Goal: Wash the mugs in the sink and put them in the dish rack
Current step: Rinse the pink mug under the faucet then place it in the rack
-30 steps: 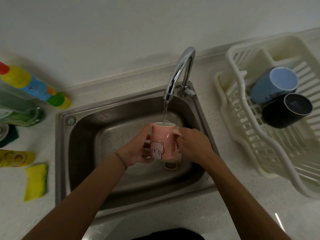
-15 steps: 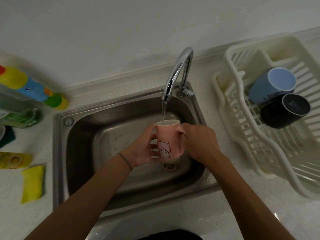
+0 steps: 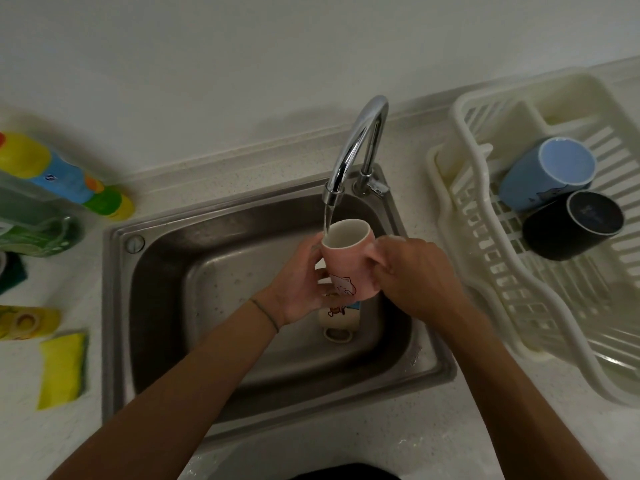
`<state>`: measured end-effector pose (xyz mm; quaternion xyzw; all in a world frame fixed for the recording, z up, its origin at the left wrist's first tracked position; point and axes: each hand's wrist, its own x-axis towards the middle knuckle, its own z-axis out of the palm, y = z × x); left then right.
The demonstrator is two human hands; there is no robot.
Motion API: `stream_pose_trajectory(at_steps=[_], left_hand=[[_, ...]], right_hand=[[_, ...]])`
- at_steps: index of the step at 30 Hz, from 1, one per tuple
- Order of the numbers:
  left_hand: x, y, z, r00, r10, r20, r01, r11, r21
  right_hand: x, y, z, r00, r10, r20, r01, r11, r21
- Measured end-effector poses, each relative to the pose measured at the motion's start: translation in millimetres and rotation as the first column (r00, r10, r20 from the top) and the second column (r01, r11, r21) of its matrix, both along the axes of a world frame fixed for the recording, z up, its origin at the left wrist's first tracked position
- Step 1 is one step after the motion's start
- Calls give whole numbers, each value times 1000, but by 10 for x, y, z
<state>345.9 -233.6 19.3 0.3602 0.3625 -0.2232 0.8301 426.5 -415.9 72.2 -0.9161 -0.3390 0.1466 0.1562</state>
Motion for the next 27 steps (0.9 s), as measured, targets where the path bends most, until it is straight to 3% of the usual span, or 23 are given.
stream_pose_trajectory(at_steps=[15,27], left_hand=[[222,83,75,980,90,175,-93,996,11],[410,169,203,960,110,259,-142,984,110]], right_hand=[[-29,-25,-9,994,-36,103,14,979,203],[13,37,-36,989,-109,104,89,980,179]])
